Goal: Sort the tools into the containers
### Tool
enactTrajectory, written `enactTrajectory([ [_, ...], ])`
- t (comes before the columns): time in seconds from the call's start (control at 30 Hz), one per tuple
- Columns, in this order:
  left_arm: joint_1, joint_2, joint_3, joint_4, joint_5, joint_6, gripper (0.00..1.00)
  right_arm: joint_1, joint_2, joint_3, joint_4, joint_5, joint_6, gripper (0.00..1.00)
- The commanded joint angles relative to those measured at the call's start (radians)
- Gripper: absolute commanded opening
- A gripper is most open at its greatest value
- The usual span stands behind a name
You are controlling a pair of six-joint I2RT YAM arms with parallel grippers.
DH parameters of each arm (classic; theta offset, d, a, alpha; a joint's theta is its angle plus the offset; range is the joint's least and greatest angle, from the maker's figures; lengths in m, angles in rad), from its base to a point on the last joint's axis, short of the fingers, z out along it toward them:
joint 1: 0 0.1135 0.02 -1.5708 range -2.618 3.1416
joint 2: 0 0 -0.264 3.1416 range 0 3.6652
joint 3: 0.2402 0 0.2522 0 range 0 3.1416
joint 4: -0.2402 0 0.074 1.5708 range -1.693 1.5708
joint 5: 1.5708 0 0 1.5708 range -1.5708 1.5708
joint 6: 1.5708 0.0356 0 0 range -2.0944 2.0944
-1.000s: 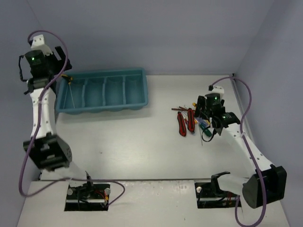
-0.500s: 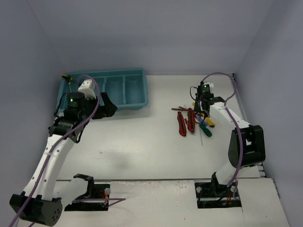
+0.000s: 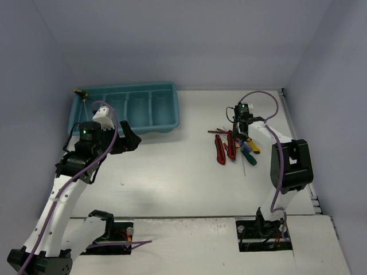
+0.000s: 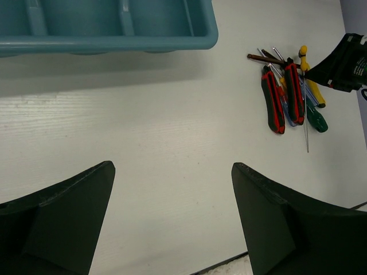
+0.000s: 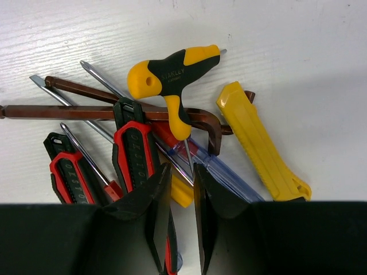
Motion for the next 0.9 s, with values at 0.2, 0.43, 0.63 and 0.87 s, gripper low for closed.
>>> enactTrajectory([
  [0.2, -0.026, 0.030, 0.038, 0.024, 0.010, 0.013, 0.81, -0.003, 0.055, 0.062, 0.055, 0.049, -0.032, 0.24],
  [0.43, -0.036, 0.040, 0.047, 0.023, 0.010, 0.014, 0.81, -0.004, 0.094, 0.108, 0.056, 0.053, -0.048, 0.28],
  [0.63, -0.040, 0.048, 0.047, 0.023, 0.012, 0.017, 0.81, -0.003, 0.110, 0.132, 0.058, 0.056, -0.052, 0.28],
  [0.87, -0.045, 0.056, 0.048, 0.023, 0.012, 0.018, 0.81, -0.004, 0.139, 0.147, 0.059, 0.061, -0.062, 0.24],
])
